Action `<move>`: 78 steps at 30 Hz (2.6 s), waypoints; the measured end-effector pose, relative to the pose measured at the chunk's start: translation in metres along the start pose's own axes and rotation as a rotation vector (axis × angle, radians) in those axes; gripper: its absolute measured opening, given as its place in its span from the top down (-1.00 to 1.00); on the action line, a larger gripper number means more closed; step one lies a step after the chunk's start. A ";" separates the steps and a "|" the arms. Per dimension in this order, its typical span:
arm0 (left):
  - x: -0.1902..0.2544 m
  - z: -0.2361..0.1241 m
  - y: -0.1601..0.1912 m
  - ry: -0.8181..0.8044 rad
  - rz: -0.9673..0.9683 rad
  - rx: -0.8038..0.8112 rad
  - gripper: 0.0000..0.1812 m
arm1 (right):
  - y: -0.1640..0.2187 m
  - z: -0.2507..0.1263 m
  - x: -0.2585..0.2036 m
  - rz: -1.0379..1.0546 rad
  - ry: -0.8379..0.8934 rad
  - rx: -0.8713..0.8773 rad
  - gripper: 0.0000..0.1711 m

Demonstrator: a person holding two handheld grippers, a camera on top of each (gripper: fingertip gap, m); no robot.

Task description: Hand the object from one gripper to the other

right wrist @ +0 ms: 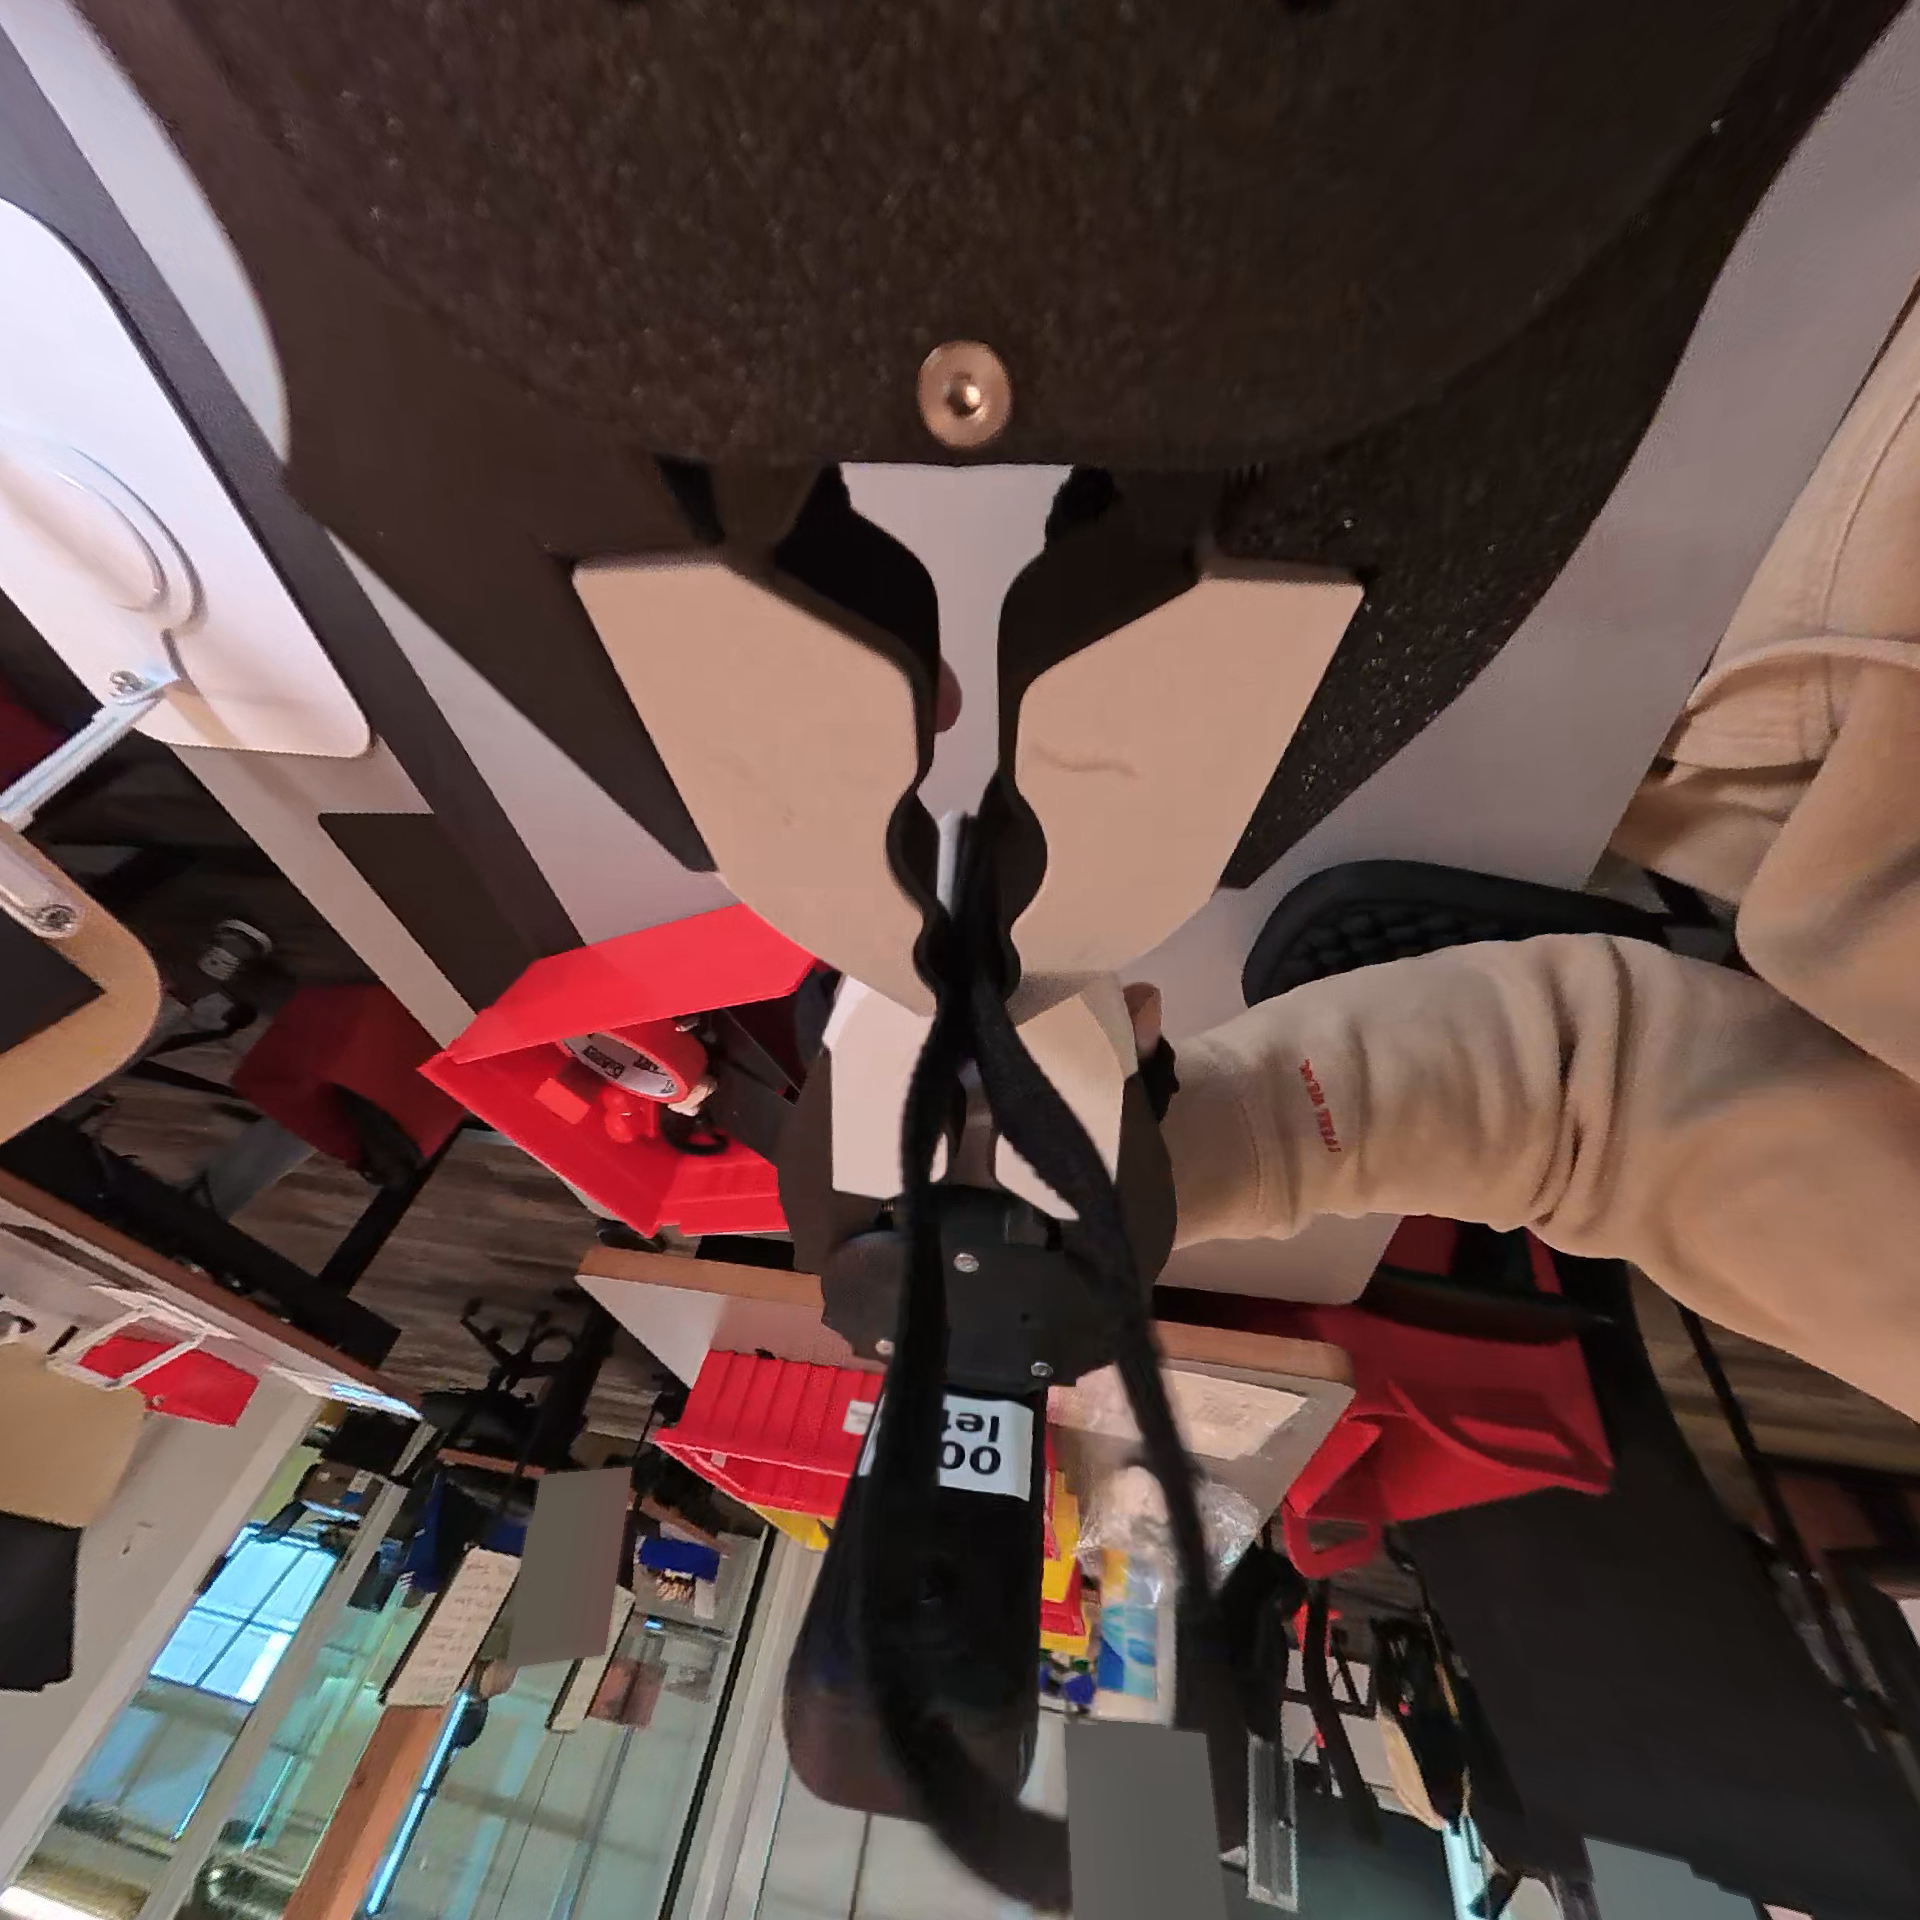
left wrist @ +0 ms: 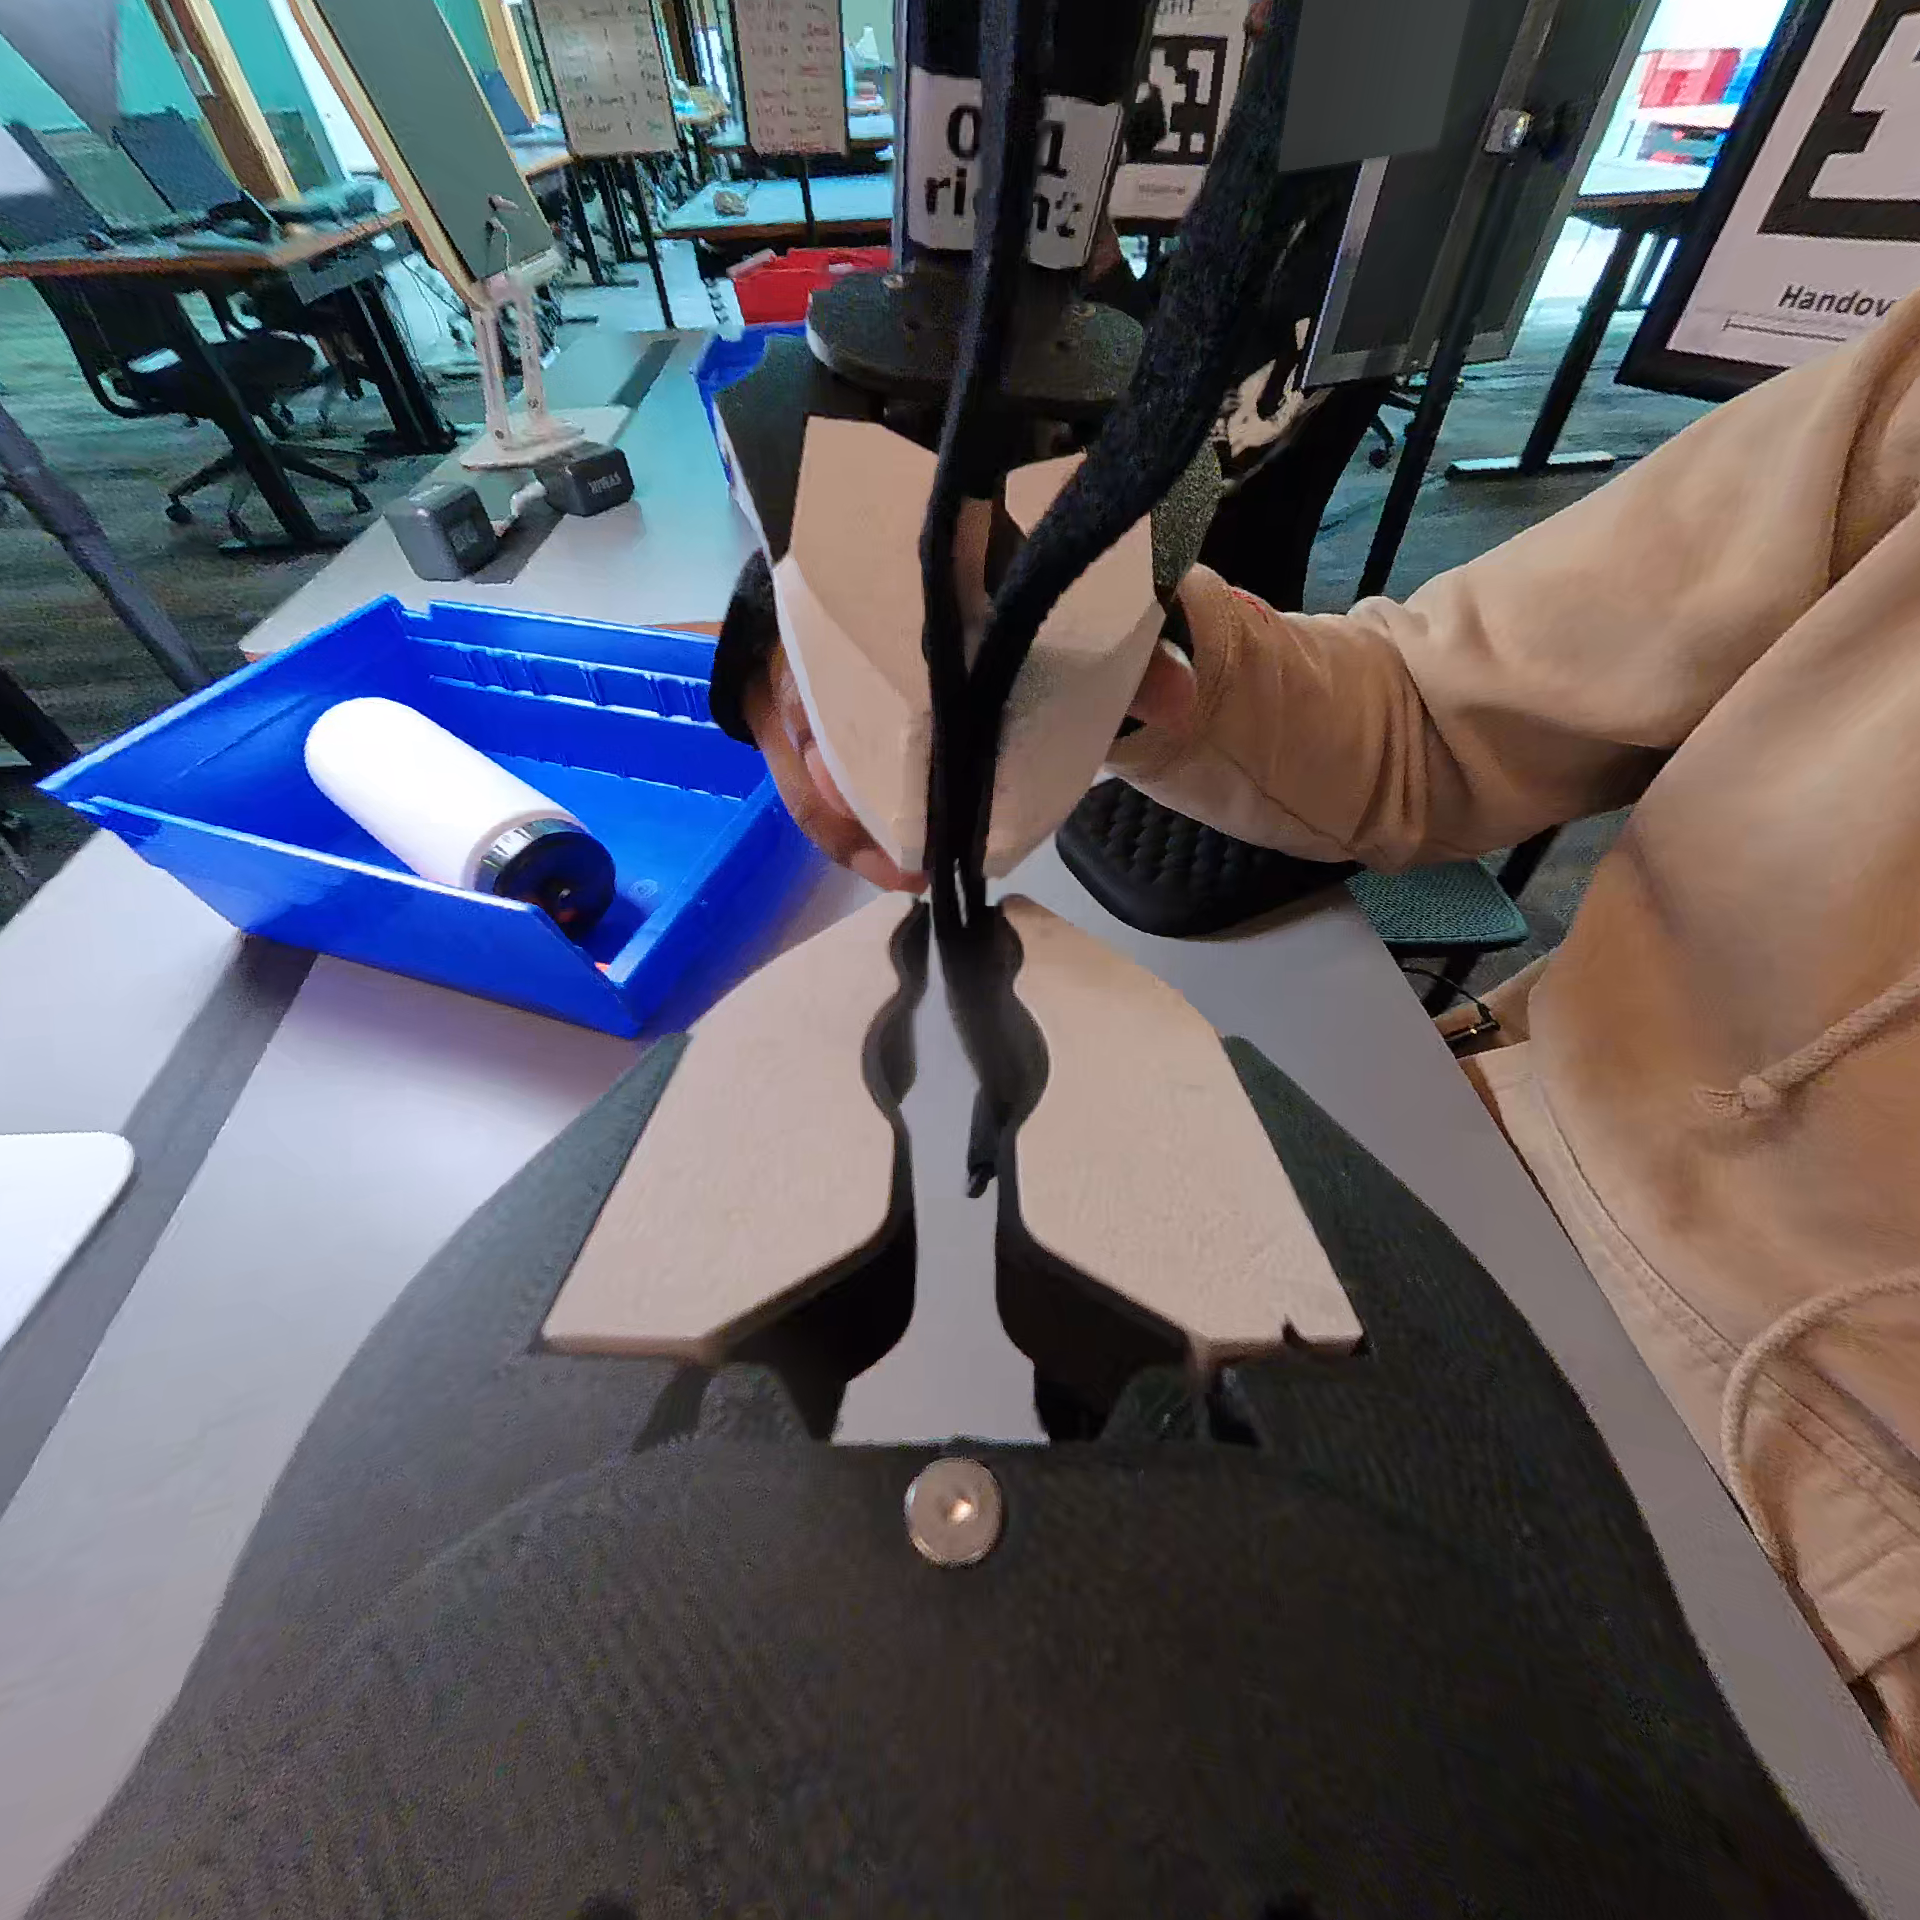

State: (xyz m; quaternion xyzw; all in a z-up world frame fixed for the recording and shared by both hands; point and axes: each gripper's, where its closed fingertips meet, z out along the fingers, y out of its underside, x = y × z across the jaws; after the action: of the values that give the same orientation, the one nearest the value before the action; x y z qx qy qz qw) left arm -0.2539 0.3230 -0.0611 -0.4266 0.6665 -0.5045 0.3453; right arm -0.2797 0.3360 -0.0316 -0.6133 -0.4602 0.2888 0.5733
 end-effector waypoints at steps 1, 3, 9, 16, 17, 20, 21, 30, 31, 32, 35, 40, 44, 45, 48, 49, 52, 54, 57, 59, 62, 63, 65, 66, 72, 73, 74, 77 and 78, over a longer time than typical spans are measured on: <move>-0.002 -0.005 -0.004 -0.014 0.005 0.020 0.78 | -0.001 -0.002 0.000 0.010 -0.005 0.003 0.94; -0.004 -0.020 -0.019 -0.040 0.003 0.108 0.69 | -0.003 -0.006 0.003 0.024 -0.001 0.015 0.94; -0.001 -0.020 -0.045 -0.112 0.023 0.193 0.78 | 0.017 0.012 0.002 0.037 0.003 -0.062 0.94; -0.016 -0.027 -0.037 -0.144 -0.056 0.158 0.94 | 0.009 0.003 0.012 0.026 0.050 -0.015 0.68; -0.014 -0.025 -0.033 -0.124 -0.057 0.142 0.94 | 0.002 -0.003 0.013 0.040 0.046 0.026 0.66; -0.006 -0.009 -0.021 -0.059 -0.055 0.082 0.94 | -0.016 -0.015 0.013 0.090 0.018 0.125 0.61; -0.001 -0.002 -0.019 -0.026 -0.052 0.075 0.94 | -0.018 -0.015 0.011 0.103 0.002 0.136 0.60; 0.008 -0.020 -0.035 0.016 -0.046 0.167 0.67 | -0.015 -0.013 0.004 0.060 -0.011 0.098 0.86; 0.006 -0.025 -0.042 -0.003 -0.059 0.202 0.67 | -0.010 -0.012 0.009 0.047 0.025 0.065 0.86; 0.003 -0.028 -0.047 -0.035 -0.068 0.220 0.65 | -0.004 -0.010 0.015 0.021 0.069 0.032 0.86; -0.010 -0.021 -0.045 -0.143 -0.084 0.186 0.72 | 0.009 0.003 0.020 -0.030 0.137 -0.040 0.87; -0.022 -0.024 -0.040 -0.237 -0.050 0.133 0.96 | 0.017 0.009 0.028 -0.096 0.230 -0.093 0.86; -0.027 -0.036 -0.042 -0.296 -0.005 0.121 0.99 | 0.012 0.006 0.025 -0.067 0.185 -0.048 0.81; -0.028 -0.037 -0.042 -0.304 -0.004 0.124 0.99 | 0.010 0.005 0.024 -0.046 0.167 -0.031 0.81; -0.032 -0.038 -0.040 -0.339 0.009 0.108 0.98 | 0.007 0.002 0.024 -0.024 0.151 0.003 0.80; -0.034 -0.038 -0.040 -0.345 0.009 0.105 0.98 | 0.006 0.002 0.024 -0.021 0.145 0.009 0.79; -0.039 -0.040 -0.037 -0.378 0.001 0.096 0.98 | 0.002 0.000 0.024 -0.009 0.139 0.037 0.78; -0.044 -0.040 -0.035 -0.406 0.004 0.082 0.98 | 0.000 -0.001 0.025 0.006 0.141 0.050 0.78; -0.050 -0.040 -0.029 -0.452 0.012 0.040 0.98 | -0.001 -0.003 0.029 0.035 0.150 0.075 0.80; -0.055 -0.040 -0.024 -0.498 0.027 0.002 0.98 | -0.003 -0.004 0.030 0.059 0.145 0.095 0.82; -0.054 -0.037 -0.023 -0.481 0.013 0.006 0.98 | -0.002 -0.006 0.025 0.096 0.084 0.106 0.96; -0.054 -0.035 -0.022 -0.466 0.001 0.006 0.98 | -0.003 -0.006 0.024 0.120 0.062 0.116 0.97; -0.050 -0.031 -0.016 -0.415 -0.016 -0.004 0.98 | 0.001 -0.004 0.018 0.166 -0.007 0.099 0.98; -0.050 -0.031 -0.014 -0.402 -0.013 -0.010 0.95 | 0.007 -0.003 0.014 0.175 -0.040 0.067 0.98; -0.045 -0.033 -0.001 -0.477 0.234 -0.202 0.74 | 0.027 -0.001 0.008 0.072 -0.027 -0.098 0.98; -0.042 -0.032 0.001 -0.487 0.301 -0.248 0.72 | 0.031 -0.001 0.006 0.068 -0.039 -0.125 0.98; -0.039 -0.030 0.005 -0.485 0.344 -0.289 0.70 | 0.035 0.000 0.004 0.068 -0.049 -0.152 0.98; -0.032 -0.022 0.018 -0.435 0.245 -0.360 0.67 | 0.048 0.000 0.018 -0.018 0.068 -0.249 0.98; -0.033 -0.022 0.020 -0.413 0.185 -0.350 0.65 | 0.052 0.000 0.026 -0.103 0.138 -0.290 0.98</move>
State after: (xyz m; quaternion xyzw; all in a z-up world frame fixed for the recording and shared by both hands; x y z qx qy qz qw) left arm -0.2647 0.3640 -0.0743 -0.5109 0.6951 -0.2505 0.4394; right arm -0.2564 0.3633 -0.0778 -0.6837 -0.4874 0.1467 0.5230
